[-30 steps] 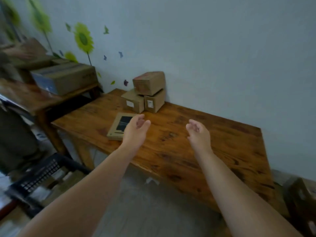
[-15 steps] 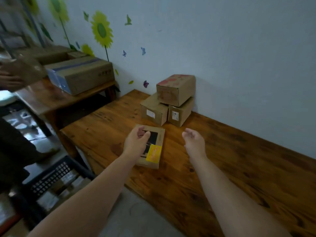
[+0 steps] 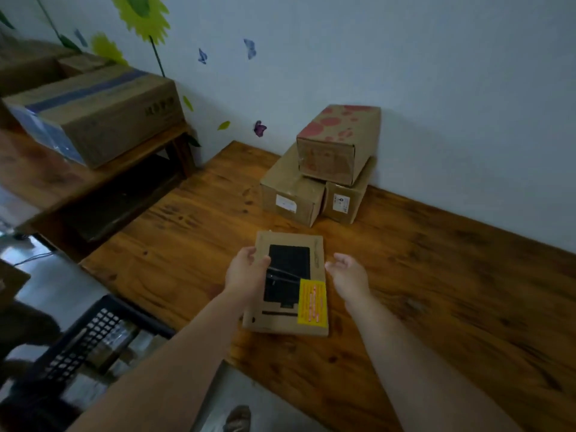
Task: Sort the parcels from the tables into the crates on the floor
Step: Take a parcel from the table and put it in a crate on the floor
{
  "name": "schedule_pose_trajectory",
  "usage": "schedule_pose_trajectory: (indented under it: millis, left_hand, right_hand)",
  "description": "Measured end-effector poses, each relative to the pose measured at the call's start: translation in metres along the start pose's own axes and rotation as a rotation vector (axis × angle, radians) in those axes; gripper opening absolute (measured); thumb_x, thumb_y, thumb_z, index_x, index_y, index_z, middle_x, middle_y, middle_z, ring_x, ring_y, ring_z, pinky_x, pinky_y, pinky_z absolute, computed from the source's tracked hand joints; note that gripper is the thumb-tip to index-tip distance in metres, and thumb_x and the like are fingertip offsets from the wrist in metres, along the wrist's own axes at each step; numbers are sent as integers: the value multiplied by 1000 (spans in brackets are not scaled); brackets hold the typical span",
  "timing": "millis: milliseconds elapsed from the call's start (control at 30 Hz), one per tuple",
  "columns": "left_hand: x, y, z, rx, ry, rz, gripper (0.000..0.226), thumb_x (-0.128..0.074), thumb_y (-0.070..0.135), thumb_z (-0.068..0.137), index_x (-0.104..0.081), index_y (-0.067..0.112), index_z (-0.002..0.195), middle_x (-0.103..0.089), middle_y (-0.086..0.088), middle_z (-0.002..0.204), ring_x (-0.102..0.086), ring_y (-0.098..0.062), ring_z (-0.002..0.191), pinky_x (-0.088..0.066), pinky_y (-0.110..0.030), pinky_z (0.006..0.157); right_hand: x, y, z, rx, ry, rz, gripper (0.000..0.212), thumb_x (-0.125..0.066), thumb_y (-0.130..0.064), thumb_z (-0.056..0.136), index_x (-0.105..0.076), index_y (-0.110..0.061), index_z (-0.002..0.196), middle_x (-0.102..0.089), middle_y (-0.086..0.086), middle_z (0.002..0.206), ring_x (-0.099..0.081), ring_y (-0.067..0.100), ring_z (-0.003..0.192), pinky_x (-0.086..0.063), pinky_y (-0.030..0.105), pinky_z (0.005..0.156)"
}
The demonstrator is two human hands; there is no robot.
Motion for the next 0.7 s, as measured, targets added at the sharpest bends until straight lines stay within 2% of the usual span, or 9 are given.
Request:
schedule_pose_trajectory:
  millis: [133,200,267,333,367,467,567,633,700]
  left_hand:
    - [11,-21,35,82,-76,233,58,-56,31,93,-33,15,144,-42,-9,142,-46,-27,125,-44,-38,96]
    - [14,-32,48,144,-166,261,59,-56,32,93,-33,11,142,-43,-11,140,-46,-28,125,-43,-36,95]
    - [12,-38,53,198,-243,252,57,-56,32,93,-36,8,141,-47,-11,136,-47,-27,123,-42,-35,92]
    - [10,-39,59,222,-278,208,48,-56,29,93,-46,4,133,-55,-10,125,-53,-25,111,-43,-34,86]
    - [10,-38,62,238,-290,164,43,-56,27,93,-52,3,128,-58,-9,119,-54,-23,103,-43,-33,83]
    - [10,-34,66,324,-319,8,33,-61,21,90,-58,2,118,-61,-9,109,-53,-21,92,-42,-33,80]
    - [11,-30,66,375,-268,-112,35,-64,21,87,-50,11,118,-59,-8,105,-56,-24,93,-48,-43,87]
    - [14,-24,66,365,-242,-166,33,-64,22,88,-44,16,113,-57,-9,104,-56,-24,89,-48,-45,82]
    - [17,-16,65,351,-259,-233,32,-64,22,88,-44,18,113,-57,-10,105,-57,-25,91,-48,-45,79]
  right_hand:
    - [-25,7,4,-151,73,-63,47,-58,-21,94,-46,-11,138,-49,10,140,-49,26,125,-42,32,99]
    - [-35,8,5,-222,103,-123,41,-56,-22,95,-51,-9,133,-56,10,131,-53,27,119,-44,28,90]
    - [-41,9,4,-253,94,-199,33,-54,-25,95,-58,-9,124,-62,9,111,-60,23,97,-42,24,71]
    - [-47,11,6,-273,93,-242,29,-52,-27,96,-63,-9,116,-60,4,92,-55,15,73,-40,24,57]
    - [-49,12,7,-281,103,-247,28,-52,-27,96,-64,-9,113,-60,2,88,-54,14,70,-38,24,54]
    - [-50,12,10,-308,117,-215,25,-53,-22,95,-65,-7,111,-60,2,84,-55,15,71,-45,25,60]
    - [-47,9,8,-329,98,-40,37,-57,-17,94,-55,-7,129,-61,5,100,-56,18,86,-47,32,78]
    - [-45,4,6,-325,84,99,46,-59,-18,93,-46,-8,136,-60,5,105,-57,18,89,-44,32,76]
    - [-42,0,5,-304,72,196,44,-61,-17,92,-46,-8,133,-62,7,103,-60,20,89,-46,32,71]
Point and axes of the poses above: each hand's wrist, its own z-axis towards the middle knuckle, its own x-axis out of the back of the hand, y = z × x, the point moved 2 cm from there along z, towards the middle knuckle
